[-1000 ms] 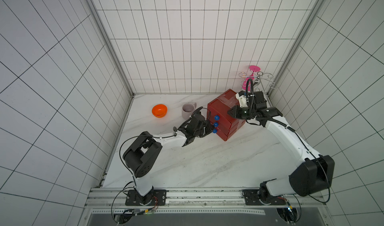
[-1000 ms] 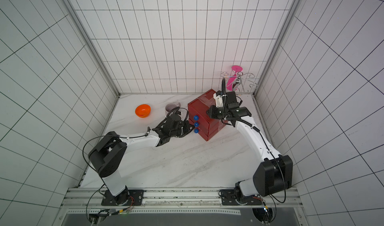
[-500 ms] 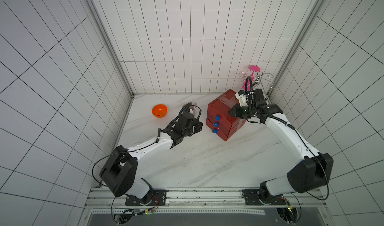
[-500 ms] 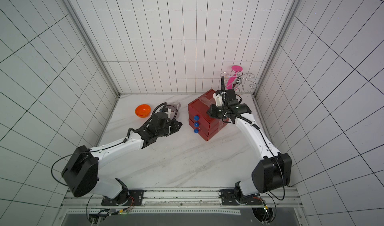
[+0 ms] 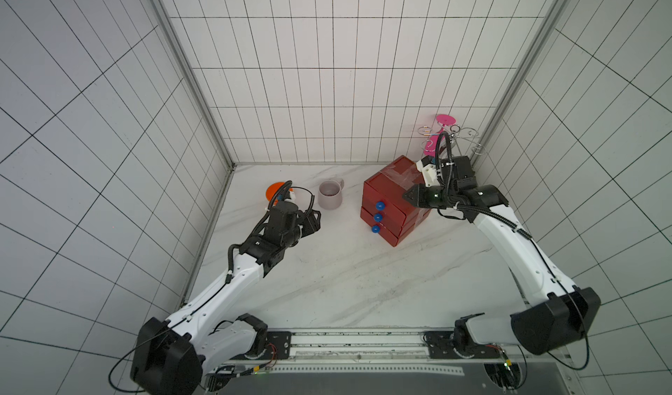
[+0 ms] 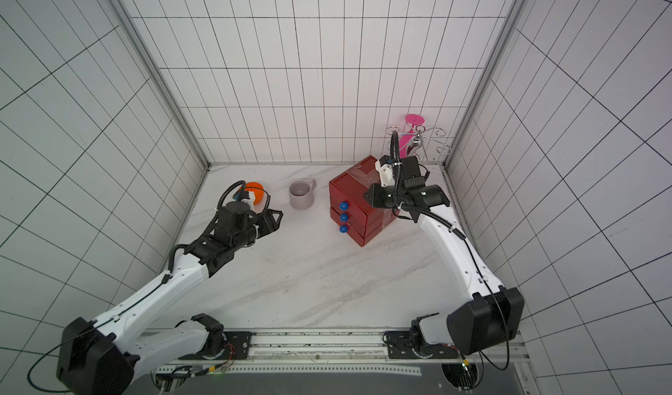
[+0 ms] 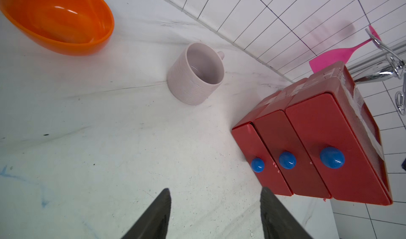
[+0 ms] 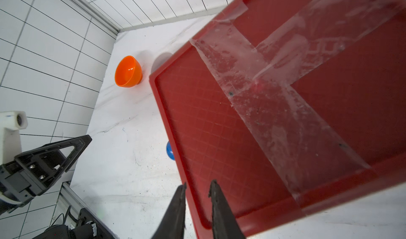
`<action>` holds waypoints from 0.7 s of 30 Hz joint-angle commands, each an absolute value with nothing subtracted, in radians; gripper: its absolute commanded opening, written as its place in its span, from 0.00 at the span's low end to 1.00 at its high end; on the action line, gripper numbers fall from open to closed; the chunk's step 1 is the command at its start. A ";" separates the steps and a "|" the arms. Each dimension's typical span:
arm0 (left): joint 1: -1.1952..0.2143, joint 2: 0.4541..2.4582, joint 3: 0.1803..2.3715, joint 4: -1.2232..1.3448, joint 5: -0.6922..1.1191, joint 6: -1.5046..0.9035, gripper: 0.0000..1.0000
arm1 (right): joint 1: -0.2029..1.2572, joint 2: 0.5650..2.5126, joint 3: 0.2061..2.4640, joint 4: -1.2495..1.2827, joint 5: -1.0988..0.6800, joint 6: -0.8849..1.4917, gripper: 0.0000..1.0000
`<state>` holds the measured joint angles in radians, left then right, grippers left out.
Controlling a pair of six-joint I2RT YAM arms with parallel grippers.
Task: Place the fruit knives into the drawer by color
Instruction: Close the drawer in the storage box.
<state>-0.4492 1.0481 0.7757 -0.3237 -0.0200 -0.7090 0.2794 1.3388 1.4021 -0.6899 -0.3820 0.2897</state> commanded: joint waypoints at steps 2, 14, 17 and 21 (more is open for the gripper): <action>-0.432 0.964 0.759 -0.360 -0.124 -0.643 0.75 | 0.291 1.252 1.499 -0.657 -0.404 0.275 0.26; -0.328 0.837 0.786 -0.470 -0.343 -0.495 0.87 | 0.295 1.017 1.309 -0.663 -0.377 0.277 0.61; -0.321 0.837 0.770 -0.453 -0.439 -0.446 0.89 | 0.295 0.945 1.225 -0.655 -0.373 0.283 0.85; -0.307 0.847 0.683 -0.317 -0.537 -0.378 0.89 | 0.295 0.830 1.100 -0.646 -0.339 0.288 0.99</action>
